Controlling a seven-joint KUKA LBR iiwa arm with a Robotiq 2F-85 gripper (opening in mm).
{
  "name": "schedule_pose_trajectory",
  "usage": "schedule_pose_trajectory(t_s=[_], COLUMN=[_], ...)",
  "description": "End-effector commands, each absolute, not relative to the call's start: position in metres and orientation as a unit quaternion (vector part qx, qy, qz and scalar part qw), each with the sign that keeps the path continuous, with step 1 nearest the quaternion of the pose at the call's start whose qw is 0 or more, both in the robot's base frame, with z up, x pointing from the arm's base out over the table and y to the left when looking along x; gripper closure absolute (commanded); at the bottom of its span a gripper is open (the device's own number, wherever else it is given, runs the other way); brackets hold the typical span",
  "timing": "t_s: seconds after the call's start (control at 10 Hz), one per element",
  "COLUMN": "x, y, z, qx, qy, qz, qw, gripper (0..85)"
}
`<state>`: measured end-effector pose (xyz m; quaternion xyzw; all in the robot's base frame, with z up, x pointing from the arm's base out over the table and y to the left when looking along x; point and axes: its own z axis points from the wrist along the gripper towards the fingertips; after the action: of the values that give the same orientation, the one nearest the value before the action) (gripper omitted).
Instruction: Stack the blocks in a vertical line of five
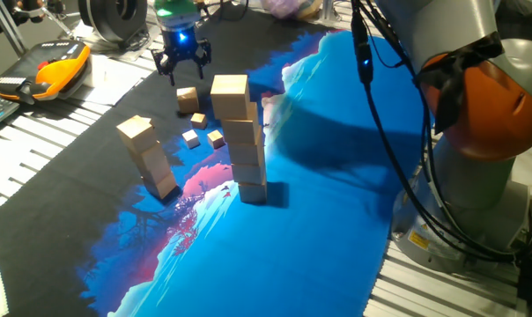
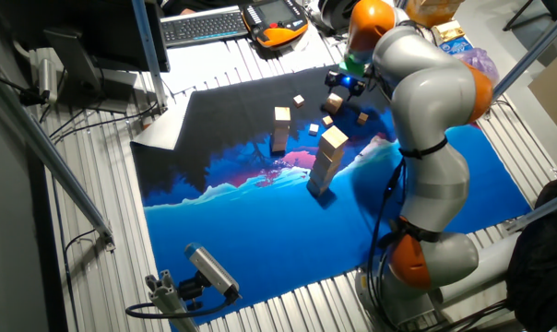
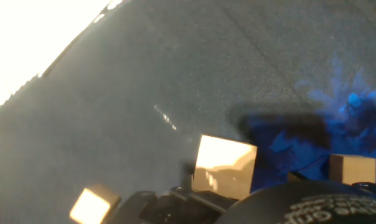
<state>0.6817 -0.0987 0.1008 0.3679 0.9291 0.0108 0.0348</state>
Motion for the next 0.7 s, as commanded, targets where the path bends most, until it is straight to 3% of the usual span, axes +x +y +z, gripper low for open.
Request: schedule_pose_trajectory(t_s=[0.0,0.6], x=[0.683,0.687], y=[-0.099,-0.097], z=[0.097,0.075], qx=[0.468,0.466], qy=[0.883,0.883], qz=[0.008,0.013], qw=[0.038,0.044], gripper=[17.0,17.0])
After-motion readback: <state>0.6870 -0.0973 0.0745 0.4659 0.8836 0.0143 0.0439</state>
